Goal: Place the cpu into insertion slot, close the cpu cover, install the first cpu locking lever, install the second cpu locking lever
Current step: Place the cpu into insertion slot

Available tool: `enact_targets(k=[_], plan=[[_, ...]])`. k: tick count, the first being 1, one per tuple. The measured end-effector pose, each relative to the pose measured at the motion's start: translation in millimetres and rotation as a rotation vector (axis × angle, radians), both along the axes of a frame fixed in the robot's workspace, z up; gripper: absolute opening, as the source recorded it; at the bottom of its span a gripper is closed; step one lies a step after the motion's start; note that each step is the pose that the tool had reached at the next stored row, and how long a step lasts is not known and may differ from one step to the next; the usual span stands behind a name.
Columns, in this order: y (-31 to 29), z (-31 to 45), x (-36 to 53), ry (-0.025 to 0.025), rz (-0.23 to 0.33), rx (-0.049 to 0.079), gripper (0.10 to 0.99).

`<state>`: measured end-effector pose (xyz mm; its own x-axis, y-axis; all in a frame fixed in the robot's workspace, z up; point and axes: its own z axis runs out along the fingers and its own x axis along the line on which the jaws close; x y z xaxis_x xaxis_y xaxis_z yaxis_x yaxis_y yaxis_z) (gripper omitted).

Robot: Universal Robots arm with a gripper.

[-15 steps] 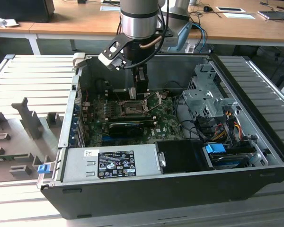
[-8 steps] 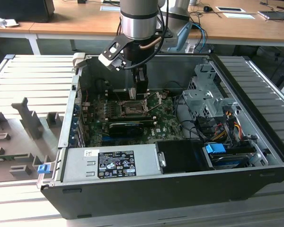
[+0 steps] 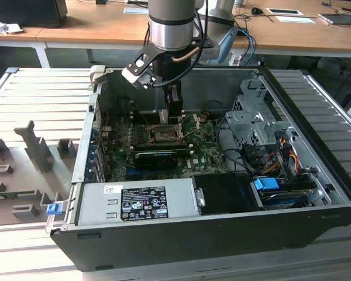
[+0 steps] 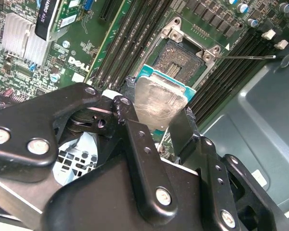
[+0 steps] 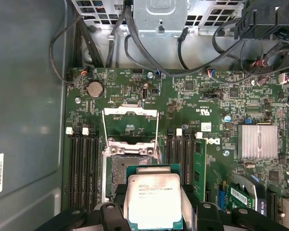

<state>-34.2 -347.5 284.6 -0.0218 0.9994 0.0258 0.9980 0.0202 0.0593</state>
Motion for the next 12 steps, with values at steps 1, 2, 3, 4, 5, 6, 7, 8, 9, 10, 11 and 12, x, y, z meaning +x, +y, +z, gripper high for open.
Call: enact_targets(k=[1, 2, 3, 4, 5, 6, 7, 8, 9, 10, 11, 12], plan=[[0.0, -0.7, 0.0, 0.0000, 0.000, 0.000, 0.525], [0.0, -0.9, 0.0, 0.0000, 0.000, 0.000, 0.525], [0.0, -1.0, 0.0, 0.0000, 0.000, 0.000, 0.525], [0.0, -1.8, 0.0, 0.0000, 0.000, 0.000, 0.525], [0.0, -2.6, 0.0, 0.0000, 0.000, 0.000, 0.525], [0.0, -2.8, 0.0, 0.0000, 0.000, 0.000, 0.525], [0.0, -2.9, 0.0, 0.0000, 0.000, 0.000, 0.525], [0.0, -3.0, 0.0, 0.0000, 0.000, 0.000, 0.525], [0.0, -3.1, 0.0, 0.0000, 0.000, 0.000, 0.525], [0.0, -3.3, 0.0, 0.0000, 0.000, 0.000, 0.525], [0.0, -3.5, 0.0, 0.0000, 0.000, 0.000, 0.525], [0.0, -3.6, 0.0, -0.0001, 0.000, 0.000, 0.525]])
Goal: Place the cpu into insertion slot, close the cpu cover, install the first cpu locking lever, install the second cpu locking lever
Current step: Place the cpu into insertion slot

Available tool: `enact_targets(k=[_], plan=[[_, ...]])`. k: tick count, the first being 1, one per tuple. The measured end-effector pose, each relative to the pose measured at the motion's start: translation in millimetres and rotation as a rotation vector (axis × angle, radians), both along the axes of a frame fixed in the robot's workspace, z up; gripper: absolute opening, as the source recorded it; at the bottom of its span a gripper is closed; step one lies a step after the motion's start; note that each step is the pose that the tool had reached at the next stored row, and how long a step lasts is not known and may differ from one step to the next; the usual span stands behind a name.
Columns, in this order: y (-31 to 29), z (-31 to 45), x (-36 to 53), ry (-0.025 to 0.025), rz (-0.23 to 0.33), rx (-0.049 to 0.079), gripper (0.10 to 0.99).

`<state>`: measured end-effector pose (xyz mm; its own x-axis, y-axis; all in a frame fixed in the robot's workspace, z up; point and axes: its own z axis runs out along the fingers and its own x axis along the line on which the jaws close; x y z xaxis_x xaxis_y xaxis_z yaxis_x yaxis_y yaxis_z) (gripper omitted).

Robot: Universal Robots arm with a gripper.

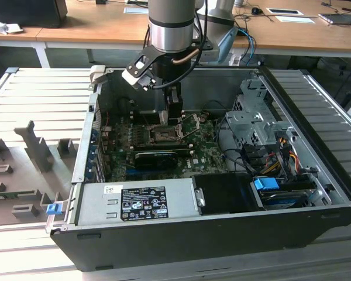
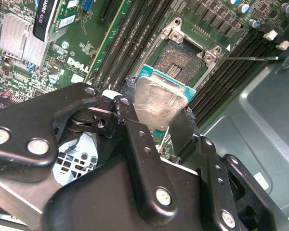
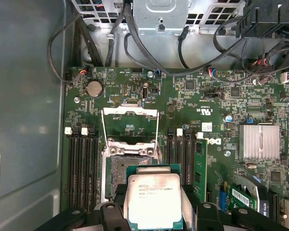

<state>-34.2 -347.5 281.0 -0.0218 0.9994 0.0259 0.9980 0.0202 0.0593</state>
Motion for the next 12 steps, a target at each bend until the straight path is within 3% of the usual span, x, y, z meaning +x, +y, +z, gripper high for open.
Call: enact_targets(k=[12], plan=[[2.2, -4.6, 0.0, 0.0000, -0.003, 0.000, 0.525]])
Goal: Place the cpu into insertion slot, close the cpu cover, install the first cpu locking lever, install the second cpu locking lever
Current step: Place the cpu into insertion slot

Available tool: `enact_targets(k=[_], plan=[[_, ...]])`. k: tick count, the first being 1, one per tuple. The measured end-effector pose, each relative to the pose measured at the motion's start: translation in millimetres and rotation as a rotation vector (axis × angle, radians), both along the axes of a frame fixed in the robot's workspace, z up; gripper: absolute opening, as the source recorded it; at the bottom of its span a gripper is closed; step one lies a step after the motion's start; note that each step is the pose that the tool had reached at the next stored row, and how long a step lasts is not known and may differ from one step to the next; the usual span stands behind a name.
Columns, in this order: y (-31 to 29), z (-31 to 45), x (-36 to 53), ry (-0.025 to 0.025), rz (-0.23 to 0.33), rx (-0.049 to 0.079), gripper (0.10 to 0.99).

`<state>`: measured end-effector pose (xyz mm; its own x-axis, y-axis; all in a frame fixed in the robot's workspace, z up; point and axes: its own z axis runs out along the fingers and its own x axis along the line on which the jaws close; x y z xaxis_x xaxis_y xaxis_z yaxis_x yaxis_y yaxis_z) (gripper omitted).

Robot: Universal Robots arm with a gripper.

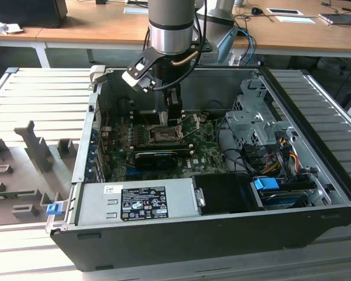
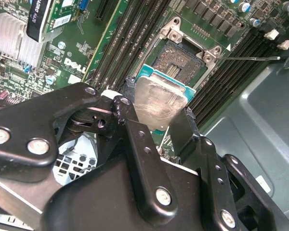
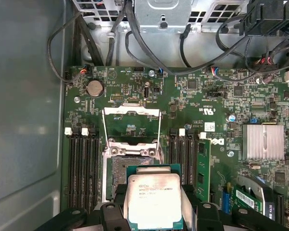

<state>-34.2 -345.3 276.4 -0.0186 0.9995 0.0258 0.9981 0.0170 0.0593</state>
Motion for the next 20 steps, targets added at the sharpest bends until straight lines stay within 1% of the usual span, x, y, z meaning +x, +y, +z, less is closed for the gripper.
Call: enact_targets(k=[20], plan=[[0.0, -3.3, 0.0, 0.0000, 0.000, 0.000, 0.525]])
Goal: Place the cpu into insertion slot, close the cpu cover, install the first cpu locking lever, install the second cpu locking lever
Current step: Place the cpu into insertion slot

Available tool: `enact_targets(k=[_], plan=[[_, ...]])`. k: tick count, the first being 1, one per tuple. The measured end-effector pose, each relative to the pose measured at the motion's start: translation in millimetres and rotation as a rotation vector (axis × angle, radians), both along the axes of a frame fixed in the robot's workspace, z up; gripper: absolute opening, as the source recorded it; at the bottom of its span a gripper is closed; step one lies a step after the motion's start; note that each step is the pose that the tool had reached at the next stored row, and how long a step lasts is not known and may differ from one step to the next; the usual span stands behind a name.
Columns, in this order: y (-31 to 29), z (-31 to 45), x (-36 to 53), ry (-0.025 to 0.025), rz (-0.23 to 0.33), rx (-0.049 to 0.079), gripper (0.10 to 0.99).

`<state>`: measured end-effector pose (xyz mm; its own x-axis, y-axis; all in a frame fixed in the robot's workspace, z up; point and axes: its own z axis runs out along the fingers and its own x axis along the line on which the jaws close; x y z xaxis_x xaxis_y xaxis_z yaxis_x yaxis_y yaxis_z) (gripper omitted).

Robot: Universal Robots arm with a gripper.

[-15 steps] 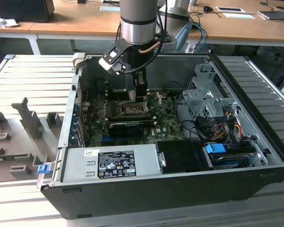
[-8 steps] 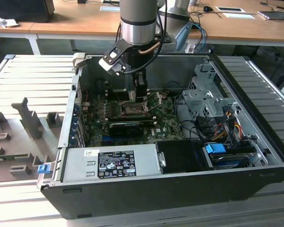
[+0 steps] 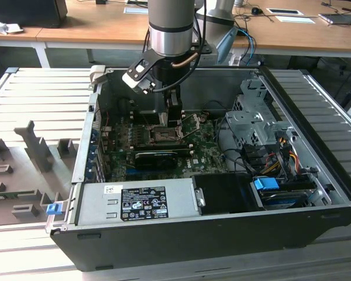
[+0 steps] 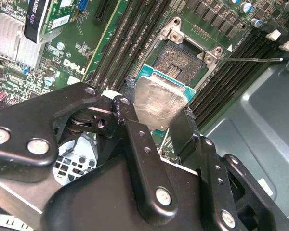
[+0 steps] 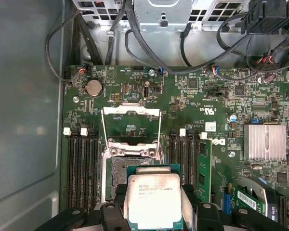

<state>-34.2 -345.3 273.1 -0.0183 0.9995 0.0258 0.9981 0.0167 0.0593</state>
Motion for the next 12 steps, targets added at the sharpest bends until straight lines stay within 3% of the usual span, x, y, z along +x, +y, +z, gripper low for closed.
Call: enact_targets(k=[12], plan=[[0.0, -1.9, 0.0, 0.0000, 0.000, 0.000, 0.525]])
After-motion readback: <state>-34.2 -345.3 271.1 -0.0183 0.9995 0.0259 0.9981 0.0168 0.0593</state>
